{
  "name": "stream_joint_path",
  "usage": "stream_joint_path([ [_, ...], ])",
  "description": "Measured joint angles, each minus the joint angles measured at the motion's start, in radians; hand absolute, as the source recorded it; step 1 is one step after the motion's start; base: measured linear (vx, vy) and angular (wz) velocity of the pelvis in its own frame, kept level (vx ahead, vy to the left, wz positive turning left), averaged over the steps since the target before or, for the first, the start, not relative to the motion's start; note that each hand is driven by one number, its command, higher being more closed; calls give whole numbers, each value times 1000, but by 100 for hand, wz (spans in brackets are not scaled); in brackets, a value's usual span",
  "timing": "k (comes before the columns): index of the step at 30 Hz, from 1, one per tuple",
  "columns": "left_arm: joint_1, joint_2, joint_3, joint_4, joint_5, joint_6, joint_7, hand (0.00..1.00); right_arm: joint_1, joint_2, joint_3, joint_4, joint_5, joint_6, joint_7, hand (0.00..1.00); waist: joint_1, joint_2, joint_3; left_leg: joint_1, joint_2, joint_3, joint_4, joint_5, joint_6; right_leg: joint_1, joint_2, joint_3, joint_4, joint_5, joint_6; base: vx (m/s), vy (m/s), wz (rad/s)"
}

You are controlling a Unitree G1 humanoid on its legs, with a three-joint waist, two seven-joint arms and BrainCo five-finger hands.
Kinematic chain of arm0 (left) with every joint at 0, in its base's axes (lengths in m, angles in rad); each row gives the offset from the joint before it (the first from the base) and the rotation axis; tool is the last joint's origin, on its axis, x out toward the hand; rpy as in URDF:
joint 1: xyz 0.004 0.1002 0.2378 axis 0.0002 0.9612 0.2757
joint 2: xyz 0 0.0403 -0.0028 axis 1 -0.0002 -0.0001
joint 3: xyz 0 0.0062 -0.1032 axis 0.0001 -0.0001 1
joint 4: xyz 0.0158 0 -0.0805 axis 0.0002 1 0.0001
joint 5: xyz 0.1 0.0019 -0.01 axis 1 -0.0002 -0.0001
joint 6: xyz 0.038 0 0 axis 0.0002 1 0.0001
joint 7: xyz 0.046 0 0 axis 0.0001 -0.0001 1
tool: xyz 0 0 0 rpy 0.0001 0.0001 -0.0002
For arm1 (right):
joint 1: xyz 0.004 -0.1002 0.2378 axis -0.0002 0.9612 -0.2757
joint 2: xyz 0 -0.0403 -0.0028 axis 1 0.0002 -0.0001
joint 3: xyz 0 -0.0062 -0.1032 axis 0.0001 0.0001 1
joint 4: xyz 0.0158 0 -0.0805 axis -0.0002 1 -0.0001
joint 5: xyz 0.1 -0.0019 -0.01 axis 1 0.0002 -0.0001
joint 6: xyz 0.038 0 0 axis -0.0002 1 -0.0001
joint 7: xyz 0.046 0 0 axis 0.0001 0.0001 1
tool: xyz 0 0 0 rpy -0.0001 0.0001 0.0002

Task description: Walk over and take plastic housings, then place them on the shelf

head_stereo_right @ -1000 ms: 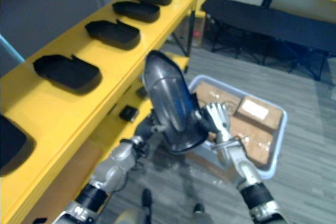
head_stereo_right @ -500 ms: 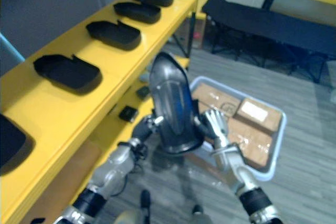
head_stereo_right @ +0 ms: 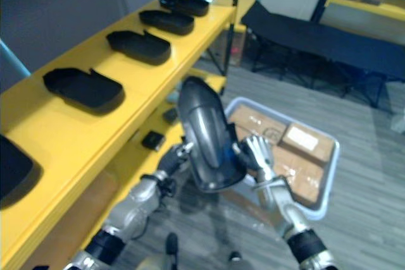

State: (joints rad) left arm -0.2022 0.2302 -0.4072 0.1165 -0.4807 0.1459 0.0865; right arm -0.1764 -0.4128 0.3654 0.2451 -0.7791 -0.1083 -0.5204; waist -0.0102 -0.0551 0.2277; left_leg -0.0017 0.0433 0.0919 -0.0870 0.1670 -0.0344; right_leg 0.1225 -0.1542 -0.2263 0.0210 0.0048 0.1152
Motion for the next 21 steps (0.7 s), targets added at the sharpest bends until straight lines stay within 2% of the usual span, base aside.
stream_joint_path([
  [3, 0, 0, 0, -1, 30, -1, -1, 100, 6, 1, 0, 0, 1, 0, -7, 100, 0, 0, 0, 0, -1, 0, 0, 0, 1, 0, 0, 1, 0, 0, 0, 0, 0, 0],
  [10, 0, 0, 0, -20, 112, -8, -3, 100, 6, 5, -2, -4, 20, -17, -80, 100, 1, 0, 0, 0, -1, 0, 0, 0, -1, 0, 1, 2, 0, 0, -2, 0, 0, 0],
  [11, 0, 0, 0, -25, 131, -10, -3, 0, 6, 5, -3, -5, 20, -22, -93, 100, 1, 0, 0, -1, -2, 0, 1, 0, -1, 0, 1, 2, 0, 0, -2, 0, 0, 0],
  [17, -2, -1, -7, -75, 176, -16, -20, 0, 5, 4, -3, -13, 20, -35, -103, 100, 1, 1, 1, -2, -2, 0, 1, 0, 0, -1, 4, 2, 0, 0, -2, 0, 0, 0],
  [21, -4, -2, -16, -76, 226, -48, -22, 0, 2, 0, 11, -35, 21, -38, -106, 100, 1, 11, 1, -14, -1, -1, 1, -1, 2, -15, 4, 2, 5, -1, -3, 0, 0, 0],
])
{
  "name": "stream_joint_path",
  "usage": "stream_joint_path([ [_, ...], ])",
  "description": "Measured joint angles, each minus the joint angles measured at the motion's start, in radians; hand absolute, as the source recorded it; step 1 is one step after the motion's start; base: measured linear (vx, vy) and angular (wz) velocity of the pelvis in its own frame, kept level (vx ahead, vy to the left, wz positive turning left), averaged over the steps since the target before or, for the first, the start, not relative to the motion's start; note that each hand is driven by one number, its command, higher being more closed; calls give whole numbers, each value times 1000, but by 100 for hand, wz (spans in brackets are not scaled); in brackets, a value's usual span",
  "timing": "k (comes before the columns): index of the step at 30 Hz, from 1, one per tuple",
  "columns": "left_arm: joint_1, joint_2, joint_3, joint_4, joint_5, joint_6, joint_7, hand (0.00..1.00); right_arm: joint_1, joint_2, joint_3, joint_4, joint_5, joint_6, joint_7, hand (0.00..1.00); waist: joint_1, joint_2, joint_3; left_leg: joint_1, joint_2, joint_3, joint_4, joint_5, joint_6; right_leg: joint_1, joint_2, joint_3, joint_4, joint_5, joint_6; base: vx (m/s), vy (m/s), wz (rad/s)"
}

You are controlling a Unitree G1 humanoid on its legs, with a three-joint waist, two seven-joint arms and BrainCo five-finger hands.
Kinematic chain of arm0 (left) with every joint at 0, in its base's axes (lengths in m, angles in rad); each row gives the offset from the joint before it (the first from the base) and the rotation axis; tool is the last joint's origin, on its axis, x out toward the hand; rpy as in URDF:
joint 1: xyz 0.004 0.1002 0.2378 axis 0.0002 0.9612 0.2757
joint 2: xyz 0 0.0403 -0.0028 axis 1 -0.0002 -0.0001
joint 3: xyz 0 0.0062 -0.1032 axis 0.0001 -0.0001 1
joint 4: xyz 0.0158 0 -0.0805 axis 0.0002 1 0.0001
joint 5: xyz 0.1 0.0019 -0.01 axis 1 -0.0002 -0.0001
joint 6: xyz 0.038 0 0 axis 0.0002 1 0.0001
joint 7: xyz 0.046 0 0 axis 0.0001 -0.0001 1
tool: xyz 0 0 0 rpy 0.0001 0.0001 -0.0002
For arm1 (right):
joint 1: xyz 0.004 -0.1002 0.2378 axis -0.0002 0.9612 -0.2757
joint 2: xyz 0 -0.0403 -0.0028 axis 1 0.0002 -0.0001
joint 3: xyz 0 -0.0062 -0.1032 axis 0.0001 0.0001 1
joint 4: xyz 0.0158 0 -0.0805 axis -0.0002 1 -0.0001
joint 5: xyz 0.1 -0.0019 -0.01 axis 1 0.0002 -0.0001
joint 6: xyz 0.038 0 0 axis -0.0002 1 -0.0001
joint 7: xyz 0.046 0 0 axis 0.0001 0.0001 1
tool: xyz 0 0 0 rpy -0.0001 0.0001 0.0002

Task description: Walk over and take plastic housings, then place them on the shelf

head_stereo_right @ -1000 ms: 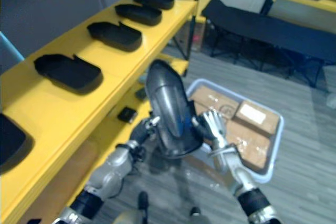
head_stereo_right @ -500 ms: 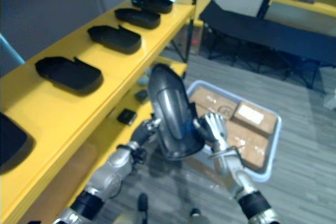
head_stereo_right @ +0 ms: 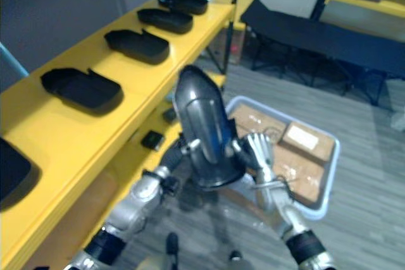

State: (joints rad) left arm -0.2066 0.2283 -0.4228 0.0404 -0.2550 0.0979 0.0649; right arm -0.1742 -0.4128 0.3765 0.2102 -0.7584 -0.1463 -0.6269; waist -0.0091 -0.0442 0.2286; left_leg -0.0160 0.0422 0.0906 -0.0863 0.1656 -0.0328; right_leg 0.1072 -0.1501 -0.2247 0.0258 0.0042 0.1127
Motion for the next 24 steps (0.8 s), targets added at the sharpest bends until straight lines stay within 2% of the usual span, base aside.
stream_joint_path([
  [6, 0, 0, -5, 2, 29, -31, 8, 0, -11, -2, 12, 0, 0, 0, -7, 100, 1, 7, 0, -3, 0, -1, 1, 4, -5, -3, 0, 0, 1, 0, -1, 0, 0, 0],
  [10, 0, 0, -16, 24, 29, -33, 15, 0, -16, -10, 28, 1, -1, 0, -13, 100, 0, 8, 0, -3, 0, -2, 1, 4, -5, -3, 0, 0, 2, -1, -3, 0, 0, 0],
  [11, 0, 0, -20, 33, 29, -33, 20, 100, -20, -10, 30, 2, -1, 0, -15, 100, 0, 9, 0, -2, 0, -2, 1, 4, -5, -3, 0, -1, 2, -1, -3, 0, 0, 0],
  [24, 0, 0, -23, 64, 39, -40, 78, 100, -37, -10, 47, 34, 0, -15, -47, 100, 0, 21, 1, 0, 0, -14, 0, 5, -6, -2, 0, -6, 16, -8, -4, 0, 0, 0],
])
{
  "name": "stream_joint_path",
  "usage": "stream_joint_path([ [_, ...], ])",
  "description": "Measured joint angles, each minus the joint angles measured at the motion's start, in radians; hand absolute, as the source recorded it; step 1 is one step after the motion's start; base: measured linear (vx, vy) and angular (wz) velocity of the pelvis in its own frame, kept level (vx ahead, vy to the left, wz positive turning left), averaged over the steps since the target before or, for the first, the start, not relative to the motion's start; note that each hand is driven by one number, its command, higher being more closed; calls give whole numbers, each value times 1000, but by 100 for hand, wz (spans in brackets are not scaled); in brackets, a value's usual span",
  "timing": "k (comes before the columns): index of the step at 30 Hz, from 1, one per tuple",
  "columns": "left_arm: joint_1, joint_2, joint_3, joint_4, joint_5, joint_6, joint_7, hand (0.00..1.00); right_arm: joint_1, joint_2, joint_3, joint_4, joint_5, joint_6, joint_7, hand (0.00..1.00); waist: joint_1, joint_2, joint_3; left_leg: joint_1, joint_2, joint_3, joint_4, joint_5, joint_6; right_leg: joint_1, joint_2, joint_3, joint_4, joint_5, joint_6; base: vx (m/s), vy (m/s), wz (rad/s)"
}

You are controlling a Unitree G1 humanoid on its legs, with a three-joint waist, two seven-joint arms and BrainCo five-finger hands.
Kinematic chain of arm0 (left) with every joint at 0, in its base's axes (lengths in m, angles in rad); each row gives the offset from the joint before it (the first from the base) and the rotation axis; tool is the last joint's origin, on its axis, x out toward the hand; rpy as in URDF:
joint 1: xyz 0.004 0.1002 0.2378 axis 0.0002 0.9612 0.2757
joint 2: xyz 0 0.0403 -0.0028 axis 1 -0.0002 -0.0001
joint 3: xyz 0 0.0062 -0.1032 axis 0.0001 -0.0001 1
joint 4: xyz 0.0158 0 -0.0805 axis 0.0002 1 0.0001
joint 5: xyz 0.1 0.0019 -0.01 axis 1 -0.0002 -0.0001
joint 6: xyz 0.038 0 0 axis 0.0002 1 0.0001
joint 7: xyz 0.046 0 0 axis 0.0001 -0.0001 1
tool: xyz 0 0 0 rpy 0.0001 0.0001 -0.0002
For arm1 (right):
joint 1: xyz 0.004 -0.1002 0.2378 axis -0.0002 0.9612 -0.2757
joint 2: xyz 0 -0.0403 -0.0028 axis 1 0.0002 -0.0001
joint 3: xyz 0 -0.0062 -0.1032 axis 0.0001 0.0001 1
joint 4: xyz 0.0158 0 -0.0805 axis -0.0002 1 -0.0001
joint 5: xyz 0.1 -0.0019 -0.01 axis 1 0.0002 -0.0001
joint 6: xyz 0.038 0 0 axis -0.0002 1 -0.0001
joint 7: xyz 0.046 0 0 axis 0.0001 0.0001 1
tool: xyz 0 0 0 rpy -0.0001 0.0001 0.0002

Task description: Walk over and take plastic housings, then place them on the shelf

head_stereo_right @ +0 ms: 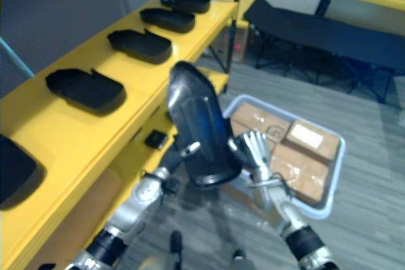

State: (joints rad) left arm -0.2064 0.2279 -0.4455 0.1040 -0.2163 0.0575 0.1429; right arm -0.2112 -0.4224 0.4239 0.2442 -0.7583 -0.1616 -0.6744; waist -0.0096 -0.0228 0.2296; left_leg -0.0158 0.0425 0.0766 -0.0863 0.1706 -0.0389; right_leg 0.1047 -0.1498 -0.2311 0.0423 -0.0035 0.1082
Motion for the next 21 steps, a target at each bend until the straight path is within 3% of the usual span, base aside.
stream_joint_path([
  [5, 0, 0, -3, 9, -1, -16, 40, 100, -4, 12, -1, -3, 1, -16, -6, 100, -1, 0, 0, 0, 0, -2, 0, 0, -1, 0, 0, -1, 0, 0, -1, 0, 0, 0],
  [16, 2, -3, -2, 8, 30, -117, 149, 100, 2, 44, 0, -47, 21, -31, -26, 100, -2, 13, 7, -1, 0, -7, 0, 0, 0, 3, 0, -7, 0, -3, -1, 0, 0, 0],
  [17, 3, -3, -1, 8, 32, -128, 160, 100, 6, 50, 0, -51, 21, -35, -27, 0, -2, 13, 7, -1, 0, -7, 0, 0, 0, 3, 0, -7, 0, -3, -1, 0, 0, 0],
  [19, 9, -3, 5, 8, 29, -156, 161, 100, 17, 56, -1, -68, 22, -45, -29, 0, -2, 13, 7, -1, -1, -7, 0, 0, 0, 3, 0, -8, 0, -4, 0, 0, 0, 0],
  [21, 17, -3, 6, 8, -8, -200, 156, 100, 30, 67, -4, -89, 61, -84, -31, 0, -2, 13, 7, 0, -1, -7, 0, 0, -1, 3, -2, -8, 0, -5, 0, 0, 0, 0],
])
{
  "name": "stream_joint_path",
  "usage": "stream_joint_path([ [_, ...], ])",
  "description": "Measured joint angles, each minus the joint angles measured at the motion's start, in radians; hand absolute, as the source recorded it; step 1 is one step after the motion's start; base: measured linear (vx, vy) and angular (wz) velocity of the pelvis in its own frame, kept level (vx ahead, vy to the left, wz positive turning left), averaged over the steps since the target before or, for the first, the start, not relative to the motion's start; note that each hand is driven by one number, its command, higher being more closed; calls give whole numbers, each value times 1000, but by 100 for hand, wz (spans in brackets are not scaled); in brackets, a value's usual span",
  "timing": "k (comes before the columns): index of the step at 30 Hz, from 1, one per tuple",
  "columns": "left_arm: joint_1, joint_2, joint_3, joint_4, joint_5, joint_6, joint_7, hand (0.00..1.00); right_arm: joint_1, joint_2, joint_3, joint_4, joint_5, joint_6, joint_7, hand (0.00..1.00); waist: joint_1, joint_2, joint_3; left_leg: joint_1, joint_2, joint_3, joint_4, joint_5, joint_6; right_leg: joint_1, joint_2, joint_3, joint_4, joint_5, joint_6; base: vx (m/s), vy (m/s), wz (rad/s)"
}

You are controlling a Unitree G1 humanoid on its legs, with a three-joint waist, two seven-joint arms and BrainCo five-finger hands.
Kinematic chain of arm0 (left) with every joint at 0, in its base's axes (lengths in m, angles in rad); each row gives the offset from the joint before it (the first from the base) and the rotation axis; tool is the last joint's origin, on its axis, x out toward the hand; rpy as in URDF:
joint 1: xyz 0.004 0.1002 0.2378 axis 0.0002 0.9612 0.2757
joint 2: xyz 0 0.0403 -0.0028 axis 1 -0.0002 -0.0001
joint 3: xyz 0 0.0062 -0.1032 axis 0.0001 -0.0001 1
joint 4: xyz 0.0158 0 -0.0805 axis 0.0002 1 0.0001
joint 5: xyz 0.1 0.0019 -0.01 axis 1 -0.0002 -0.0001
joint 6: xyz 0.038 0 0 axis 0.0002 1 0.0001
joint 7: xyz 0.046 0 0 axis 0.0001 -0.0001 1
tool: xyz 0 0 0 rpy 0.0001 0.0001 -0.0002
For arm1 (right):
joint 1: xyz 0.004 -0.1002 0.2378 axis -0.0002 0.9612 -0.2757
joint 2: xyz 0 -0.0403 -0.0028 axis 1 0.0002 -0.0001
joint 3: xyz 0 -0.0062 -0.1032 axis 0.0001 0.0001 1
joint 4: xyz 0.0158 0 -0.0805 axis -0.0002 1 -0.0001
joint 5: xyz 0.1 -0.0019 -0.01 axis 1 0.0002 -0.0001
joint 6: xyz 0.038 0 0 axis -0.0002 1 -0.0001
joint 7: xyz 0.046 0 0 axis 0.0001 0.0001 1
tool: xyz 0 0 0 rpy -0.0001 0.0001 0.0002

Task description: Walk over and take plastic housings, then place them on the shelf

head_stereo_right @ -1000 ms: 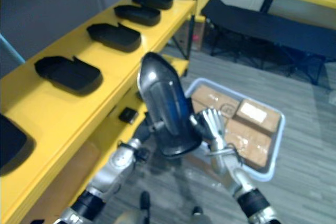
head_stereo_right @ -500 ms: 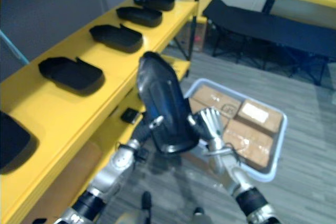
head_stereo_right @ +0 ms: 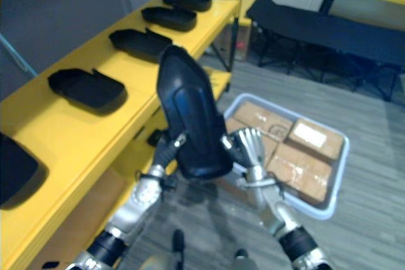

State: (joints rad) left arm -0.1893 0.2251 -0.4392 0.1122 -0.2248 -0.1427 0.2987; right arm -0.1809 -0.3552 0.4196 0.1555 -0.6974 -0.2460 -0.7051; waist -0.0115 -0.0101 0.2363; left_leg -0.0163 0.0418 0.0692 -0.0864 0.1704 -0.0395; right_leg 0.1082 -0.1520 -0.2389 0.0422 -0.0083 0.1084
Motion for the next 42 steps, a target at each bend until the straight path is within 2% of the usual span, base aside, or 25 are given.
stream_joint_path([
  [4, 2, -2, 0, 0, -51, -20, -4, 100, 16, 8, 1, -15, 30, -46, 5, 0, 0, 0, 0, 0, 0, 0, 0, 0, 0, 0, -3, 0, 0, 0, 0, 0, 0, 0],
  [6, 5, -3, 2, -1, -50, -20, -3, 100, 31, 7, -1, -15, 67, -68, 40, 0, 0, 0, 0, 2, 0, 0, 0, 0, 0, 1, -3, 0, 0, 0, 0, 0, 0, 0],
  [9, 13, -3, 6, -1, -34, -19, 3, 100, 54, -5, -8, -21, 85, -71, 111, 0, 1, -2, 0, 14, -1, 0, 0, 0, 0, 17, -3, -2, -4, 0, 1, 0, 0, 0],
  [13, 51, -21, 37, -86, 38, -7, 5, 100, 110, -46, -44, -124, 90, -71, 214, 0, 1, -4, -2, 18, -1, 10, -1, 0, -1, 16, 1, -5, 4, -5, -1, 0, 0, -1],
  [16, 53, -44, 47, -127, 65, -7, 14, 100, 128, -60, -81, -194, 88, -66, 229, 0, 1, -5, -2, 22, -2, 19, -1, 0, 0, 15, 0, 1, 6, -5, -1, 1, 9, -9],
  [19, 53, -81, 50, -163, 89, -7, 54, 100, 133, -62, -150, -272, 88, -52, 222, 0, -1, -6, -2, 34, -2, 32, -2, 0, 0, 14, -1, 16, 7, -5, 0, -5, 20, -13],
  [21, 53, -110, 72, -177, 125, -7, 89, 100, 135, -55, -244, -332, 158, -49, 198, 0, -4, -6, -2, 34, -1, 38, -2, 0, 1, 8, -1, 21, 7, -9, 4, -21, 23, -10],
  [25, 65, -118, 117, -181, 166, -7, 153, 100, 152, -15, -391, -376, 393, -65, 190, 0, -11, -11, -6, 34, -1, 49, -2, 0, 1, -1, 0, 33, 6, -8, 4, 4, 7, -9],
  [28, 108, -119, 149, -182, 179, -7, 198, 100, 228, 61, -438, -415, 702, -145, 276, 0, -24, -17, -10, 36, -1, 51, -2, -1, 1, -1, -1, 35, 7, -6, 0, 27, -10, -1],
  [31, 136, -121, 163, -182, 204, -8, 226, 100, 281, 138, -446, -423, 849, -191, 320, 0, -32, -17, -10, 42, -1, 60, -2, -4, 2, -1, -2, 45, 7, -6, 0, 29, -6, -7],
  [35, 176, -130, 164, -183, 201, -47, 238, 100, 374, 217, -465, -419, 953, -191, 367, 0, -37, -15, -11, 49, -1, 79, -2, -14, 4, -3, -4, 58, 7, -9, 5, 22, 1, -14],
  [37, 221, -134, 168, -193, 183, -99, 229, 100, 446, 257, -463, -358, 1032, -160, 418, 0, -56, -15, -11, 49, -1, 81, -3, -18, 9, -3, -4, 61, 6, -10, 6, 16, -1, -1],
  [40, 317, -139, 179, -246, 165, -147, 198, 100, 543, 291, -464, -264, 1136, -113, 449, 0, -59, -4, -18, 49, 1, 91, -3, -23, 8, -7, -4, 73, 2, -10, 6, 36, -3, -9],
  [42, 386, -153, 191, -280, 142, -186, 170, 100, 616, 305, -471, -237, 1156, -107, 471, 0, -59, 10, -26, 49, 2, 97, -3, -28, 7, -8, -5, 78, -3, -10, 6, 48, -8, -8],
])
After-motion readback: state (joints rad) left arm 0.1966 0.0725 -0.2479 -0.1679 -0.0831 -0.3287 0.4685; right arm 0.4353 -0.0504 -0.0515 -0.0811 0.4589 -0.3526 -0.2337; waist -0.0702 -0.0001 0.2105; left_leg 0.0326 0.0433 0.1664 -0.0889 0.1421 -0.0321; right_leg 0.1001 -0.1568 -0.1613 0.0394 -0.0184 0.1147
